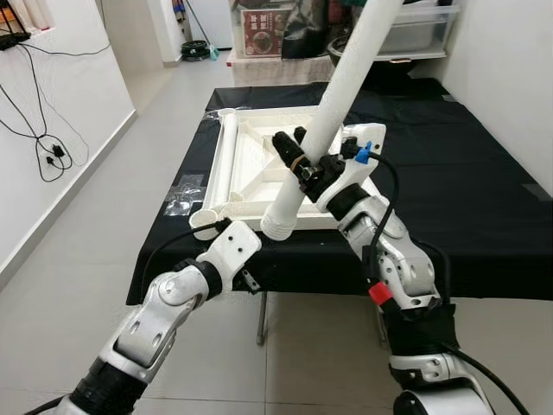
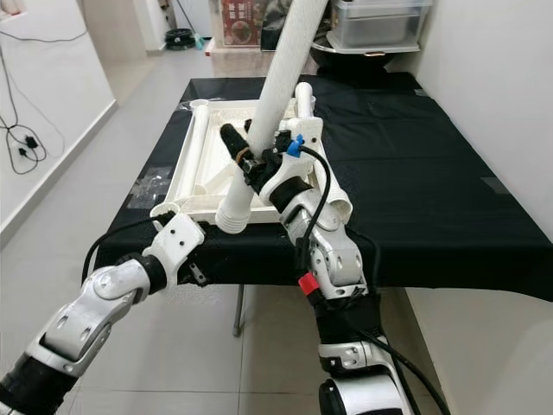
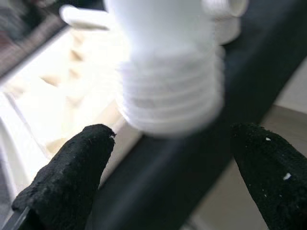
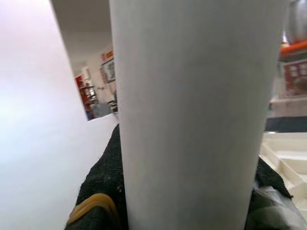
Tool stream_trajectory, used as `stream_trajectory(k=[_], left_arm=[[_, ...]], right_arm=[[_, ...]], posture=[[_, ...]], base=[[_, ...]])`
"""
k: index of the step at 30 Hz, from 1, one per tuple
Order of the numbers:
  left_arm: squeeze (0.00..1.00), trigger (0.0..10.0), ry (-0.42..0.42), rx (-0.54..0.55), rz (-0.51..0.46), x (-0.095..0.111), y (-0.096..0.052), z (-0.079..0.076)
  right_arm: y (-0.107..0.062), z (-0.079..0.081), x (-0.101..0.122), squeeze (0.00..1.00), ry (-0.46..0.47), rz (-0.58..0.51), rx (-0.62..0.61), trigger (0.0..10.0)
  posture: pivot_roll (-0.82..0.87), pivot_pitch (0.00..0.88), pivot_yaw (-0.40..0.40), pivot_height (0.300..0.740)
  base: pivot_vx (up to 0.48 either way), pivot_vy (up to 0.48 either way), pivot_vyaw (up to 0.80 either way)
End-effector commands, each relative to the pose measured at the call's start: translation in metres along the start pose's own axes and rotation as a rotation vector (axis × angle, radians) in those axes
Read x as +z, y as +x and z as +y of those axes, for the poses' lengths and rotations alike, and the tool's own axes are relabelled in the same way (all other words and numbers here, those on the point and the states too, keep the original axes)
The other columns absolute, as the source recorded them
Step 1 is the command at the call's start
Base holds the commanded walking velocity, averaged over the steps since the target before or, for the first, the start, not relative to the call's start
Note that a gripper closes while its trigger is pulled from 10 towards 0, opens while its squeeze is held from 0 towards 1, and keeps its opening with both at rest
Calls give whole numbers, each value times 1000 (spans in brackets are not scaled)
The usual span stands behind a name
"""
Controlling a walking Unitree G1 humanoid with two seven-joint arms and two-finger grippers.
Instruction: Building children table
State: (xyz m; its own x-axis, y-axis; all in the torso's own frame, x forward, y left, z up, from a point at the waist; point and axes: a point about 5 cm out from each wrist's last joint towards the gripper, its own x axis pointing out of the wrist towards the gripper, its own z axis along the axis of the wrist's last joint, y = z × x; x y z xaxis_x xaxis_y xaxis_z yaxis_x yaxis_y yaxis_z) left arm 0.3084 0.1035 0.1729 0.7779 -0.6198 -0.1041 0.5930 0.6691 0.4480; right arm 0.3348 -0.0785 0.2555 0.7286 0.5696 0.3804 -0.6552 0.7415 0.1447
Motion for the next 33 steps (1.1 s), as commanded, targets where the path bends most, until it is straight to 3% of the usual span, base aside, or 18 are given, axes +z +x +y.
stream_trajectory(k=[1, 10, 14, 18, 25, 26, 28, 29, 33], left_arm=[[0, 10000, 66, 70, 7, -1, 3, 9], [0, 10000, 55, 69, -19, 1, 6, 11], [0, 10000, 31, -15, -60, 3, 7, -2], [0, 10000, 81, -28, -96, 6, 12, -8], [0, 10000, 79, -15, -91, 5, 14, -4], [0, 3373, 82, -8, -87, 4, 13, -3], [0, 3373, 84, -5, -85, 3, 13, -2], [0, 0, 78, 5, -80, 2, 12, -1], [0, 0, 81, 13, -77, -1, 11, -1]], right_arm=[[0, 10, -1, 0, -14, 5, 46, 0], [-4, 15, -8, 0, -18, 33, 75, 0], [-4, 20, -11, 0, -25, 43, 95, 0], [-5, 23, -16, 0, -35, 63, 111, 0], [-6, 26, -18, 0, -47, 80, 126, 0], [-6, 26, -18, 0, -48, 80, 124, 0], [-6, 26, -18, 0, -49, 80, 122, 0], [-6, 25, -18, 0, -53, 79, 120, 0], [-5, 23, -15, 0, -61, 66, 104, 0]], posture=[[26, 2, 1, 740], [26, 0, 1, 740], [23, 0, 3, 740], [23, 0, 2, 740], [23, 0, 3, 740], [24, 1, 3, 740], [24, 1, 3, 740], [23, 2, 4, 740], [22, 5, 4, 740]], base=[[0, 0, 0], [0, 0, 0], [0, 0, 0], [0, 0, 0], [0, 0, 0], [0, 0, 0], [0, 0, 0], [0, 0, 0], [0, 0, 0]])
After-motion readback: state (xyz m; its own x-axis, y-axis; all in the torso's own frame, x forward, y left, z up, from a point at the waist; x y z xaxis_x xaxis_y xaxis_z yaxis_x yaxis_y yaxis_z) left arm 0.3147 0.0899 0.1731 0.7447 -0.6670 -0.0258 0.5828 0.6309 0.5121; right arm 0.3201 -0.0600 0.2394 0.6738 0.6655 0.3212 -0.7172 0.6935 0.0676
